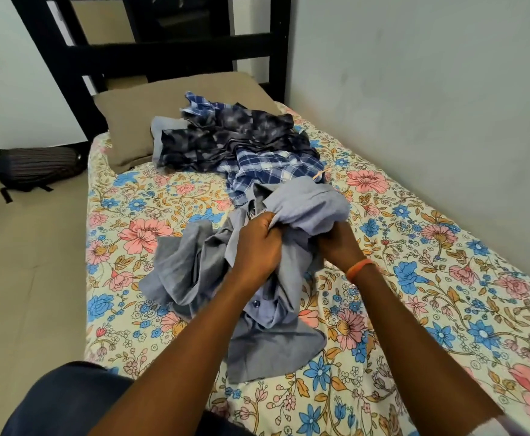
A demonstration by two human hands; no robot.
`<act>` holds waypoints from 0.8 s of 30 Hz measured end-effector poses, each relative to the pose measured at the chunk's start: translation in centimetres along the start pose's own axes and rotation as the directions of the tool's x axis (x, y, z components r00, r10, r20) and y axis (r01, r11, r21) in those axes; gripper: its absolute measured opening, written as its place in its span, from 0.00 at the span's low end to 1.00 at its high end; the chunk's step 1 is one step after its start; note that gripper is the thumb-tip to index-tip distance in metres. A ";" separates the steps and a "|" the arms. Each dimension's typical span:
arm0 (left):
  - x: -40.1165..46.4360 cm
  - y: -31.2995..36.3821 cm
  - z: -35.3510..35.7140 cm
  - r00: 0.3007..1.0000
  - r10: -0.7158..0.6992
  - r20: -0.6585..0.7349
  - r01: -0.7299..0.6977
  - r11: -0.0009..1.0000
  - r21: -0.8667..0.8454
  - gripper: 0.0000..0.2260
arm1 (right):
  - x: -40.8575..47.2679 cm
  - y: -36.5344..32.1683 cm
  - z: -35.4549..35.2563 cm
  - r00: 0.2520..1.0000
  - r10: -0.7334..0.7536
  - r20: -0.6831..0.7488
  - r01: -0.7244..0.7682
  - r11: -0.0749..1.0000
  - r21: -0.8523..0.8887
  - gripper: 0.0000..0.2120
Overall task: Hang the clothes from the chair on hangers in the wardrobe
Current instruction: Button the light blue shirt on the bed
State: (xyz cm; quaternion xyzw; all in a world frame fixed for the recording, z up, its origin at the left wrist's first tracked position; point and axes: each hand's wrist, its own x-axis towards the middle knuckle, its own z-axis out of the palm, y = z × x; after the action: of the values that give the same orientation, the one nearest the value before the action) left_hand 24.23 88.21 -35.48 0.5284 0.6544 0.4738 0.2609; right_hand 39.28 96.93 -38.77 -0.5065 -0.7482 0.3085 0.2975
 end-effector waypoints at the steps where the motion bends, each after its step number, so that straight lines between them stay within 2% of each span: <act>1: 0.3 -0.1 0.2 1.000 0.014 -0.004 -0.014 1.000 0.020 0.09 | 0.0 0.2 -1.2 0.998 -0.064 0.024 0.066 0.993 -0.098 0.08; 2: 0.5 0.0 0.4 1.000 0.027 -0.008 -0.026 0.999 0.032 0.09 | 0.1 0.5 -2.3 0.994 -0.105 0.038 0.110 0.983 -0.146 0.12; 4: 1.1 0.5 0.7 0.999 0.050 -0.018 -0.049 0.998 0.038 0.08 | -0.1 0.5 -4.6 0.981 -0.190 0.050 0.195 0.972 -0.134 0.22; 7: 2.2 2.0 0.7 0.997 0.071 -0.044 -0.069 0.996 0.053 0.09 | -0.4 -0.6 -6.9 0.972 -0.212 0.097 0.203 0.975 0.095 0.26; 10: 3.5 3.2 0.2 0.994 0.092 -0.057 -0.087 0.993 0.081 0.09 | -0.3 -1.0 -7.4 0.956 -0.205 0.209 0.084 0.877 0.473 0.25; 13: 3.9 3.0 -0.5 0.996 0.074 -0.056 -0.068 0.992 0.105 0.08 | 0.0 0.5 -6.5 0.885 -0.182 0.428 -0.235 0.620 0.749 0.36; 14: 3.9 2.5 -0.8 0.997 0.065 -0.047 -0.059 0.992 0.109 0.09 | 0.1 1.4 -5.8 0.888 -0.153 0.433 -0.291 0.542 0.788 0.35; 15: 3.7 2.0 -1.0 0.997 0.059 -0.042 -0.054 0.992 0.115 0.10 | 0.1 2.0 -4.9 0.895 -0.114 0.432 -0.325 0.497 0.805 0.29; 16: 3.6 1.5 -1.2 0.997 0.054 -0.046 -0.048 0.991 0.122 0.12 | -0.2 2.5 -3.9 0.905 -0.060 0.420 -0.335 0.505 0.795 0.23; 18: 3.4 0.9 -1.6 0.998 0.040 -0.056 -0.033 0.991 0.130 0.15 | -1.1 2.7 -1.6 0.918 0.026 0.395 -0.346 0.540 0.768 0.18; 20: 3.3 0.6 -1.9 0.996 0.045 -0.080 -0.033 0.988 0.152 0.12 | -2.3 2.8 0.9 0.920 0.079 0.383 -0.380 0.419 0.825 0.18; 21: 3.4 0.5 -2.0 0.993 0.046 -0.105 -0.027 0.985 0.171 0.11 | -3.0 2.6 1.9 0.924 0.103 0.369 -0.377 0.407 0.832 0.20; 22: 3.5 0.4 -2.0 0.990 0.042 -0.135 -0.017 0.983 0.182 0.10 | -3.3 2.4 2.7 0.935 0.149 0.321 -0.352 0.469 0.810 0.20; 24: 3.7 0.0 -2.2 0.984 0.032 -0.173 0.006 0.977 0.215 0.08 | -3.4 2.0 2.9 0.975 0.187 0.121 -0.223 0.794 0.565 0.09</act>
State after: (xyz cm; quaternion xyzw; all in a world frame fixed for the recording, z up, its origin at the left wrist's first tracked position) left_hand 21.21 90.96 -34.00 0.5140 0.7185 0.4470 0.1406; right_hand 39.32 93.91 -42.56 -0.4616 -0.5691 0.5650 0.3793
